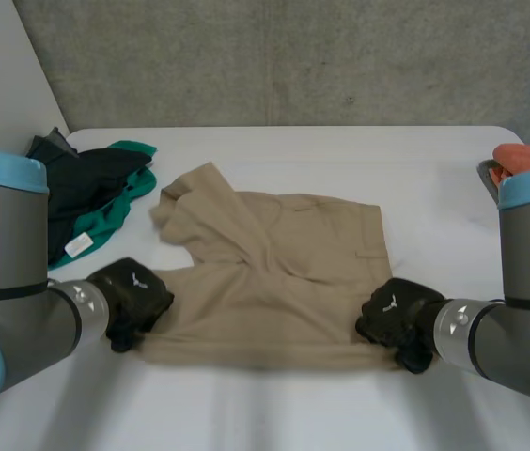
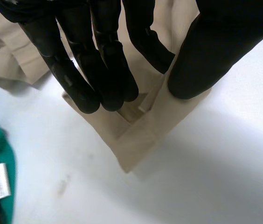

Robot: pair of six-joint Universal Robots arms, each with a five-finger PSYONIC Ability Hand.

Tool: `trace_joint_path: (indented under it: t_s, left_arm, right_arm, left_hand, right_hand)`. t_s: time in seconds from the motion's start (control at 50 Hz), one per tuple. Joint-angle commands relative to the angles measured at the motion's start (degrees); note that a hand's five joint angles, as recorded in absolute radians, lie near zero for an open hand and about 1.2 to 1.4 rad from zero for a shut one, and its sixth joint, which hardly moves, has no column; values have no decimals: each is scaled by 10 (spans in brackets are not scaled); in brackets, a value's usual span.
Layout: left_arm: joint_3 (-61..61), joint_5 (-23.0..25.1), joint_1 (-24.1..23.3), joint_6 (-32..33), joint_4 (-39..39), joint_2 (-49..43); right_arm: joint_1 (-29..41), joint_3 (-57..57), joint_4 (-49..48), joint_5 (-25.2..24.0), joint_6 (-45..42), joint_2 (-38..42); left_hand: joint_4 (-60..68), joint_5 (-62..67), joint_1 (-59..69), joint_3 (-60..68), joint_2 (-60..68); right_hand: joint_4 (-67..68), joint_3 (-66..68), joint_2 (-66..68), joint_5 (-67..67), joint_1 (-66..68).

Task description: Fold the laundry.

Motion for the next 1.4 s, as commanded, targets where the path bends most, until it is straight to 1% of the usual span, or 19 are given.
trace_joint_path:
  t_s: [0.02,0.08,0.16,0.18,0.24,0.26,0.28,0.32,0.34,0.42,0.44,0.56,0.68,0.76,0.94,1.04,1.12,1.28,1.4]
  left_arm:
    - [67,1,-2,28,-24,-32]
    - [128,-3,-2,14,-21,-47]
    - [261,-4,-1,-29,13,-71]
    - [324,-3,0,-47,46,-82]
    - [411,-3,4,-90,106,-93]
    - [462,-5,11,-128,161,-95]
    - [484,-6,14,-151,192,-94]
    - [517,-15,19,-193,250,-87]
    - [535,-29,23,-231,300,-78]
    - [548,-55,22,-286,374,-61]
    - [546,-57,21,-289,374,-58]
    - [508,-58,14,-285,343,-58]
    - [399,-67,22,-284,330,-64]
    - [288,-68,15,-283,331,-84]
    - [133,-72,-1,-253,311,-149]
    - [84,-79,-4,-230,279,-128]
    - [49,-79,-14,-216,240,-82]
    - [-12,-81,-40,-176,154,-13]
    - [-60,-84,-57,-138,73,6]
  right_arm:
    - [13,-68,20,26,23,16]
    - [19,-102,-9,40,63,20]
    - [30,-179,-106,62,133,36]
    - [33,-218,-161,75,157,45]
    - [37,-274,-253,102,193,54]
    - [37,-307,-321,123,216,57]
    - [38,-322,-357,132,228,57]
    - [38,-346,-432,150,251,57]
    - [39,-360,-496,162,272,56]
    - [47,-387,-600,167,301,61]
    - [48,-393,-602,163,301,63]
    - [52,-445,-556,146,304,97]
    - [44,-441,-482,128,331,136]
    - [38,-376,-433,89,336,174]
    - [15,-215,-415,67,303,231]
    - [10,-162,-410,63,275,209]
    - [14,-133,-383,61,261,172]
    - [15,-107,-224,58,223,94]
    - [0,-90,-60,59,142,65]
  left_hand:
    - [116,140,147,120,115]
    - [116,140,147,120,115]
    - [116,140,147,120,115]
    - [116,140,147,120,115]
    - [116,140,147,120,115]
    - [116,140,147,120,115]
    - [116,140,147,120,115]
    - [116,140,147,120,115]
    - [116,140,147,120,115]
    - [116,140,147,120,115]
    - [116,140,147,120,115]
    - [116,140,147,120,115]
    - [116,140,147,120,115]
    - [116,140,147,120,115]
    - [116,140,147,120,115]
    - [116,140,147,120,115]
    - [116,140,147,120,115]
    - [116,140,147,120,115]
    - [116,140,147,120,115]
  right_hand:
    - [118,121,132,129,167]
    - [118,121,132,129,167]
    - [118,121,132,129,167]
    - [118,121,132,129,167]
    - [118,121,132,129,167]
    - [118,121,132,129,167]
    - [118,121,132,129,167]
    - [118,121,132,129,167]
    - [118,121,132,129,167]
    - [118,121,132,129,167]
    - [118,121,132,129,167]
    - [118,121,132,129,167]
    - [118,121,132,129,167]
    - [118,121,132,129,167]
    - [118,121,132,129,167]
    - [118,121,132,129,167]
    - [118,121,132,129,167]
    - [118,121,132,129,167]
    - [118,121,132,129,167]
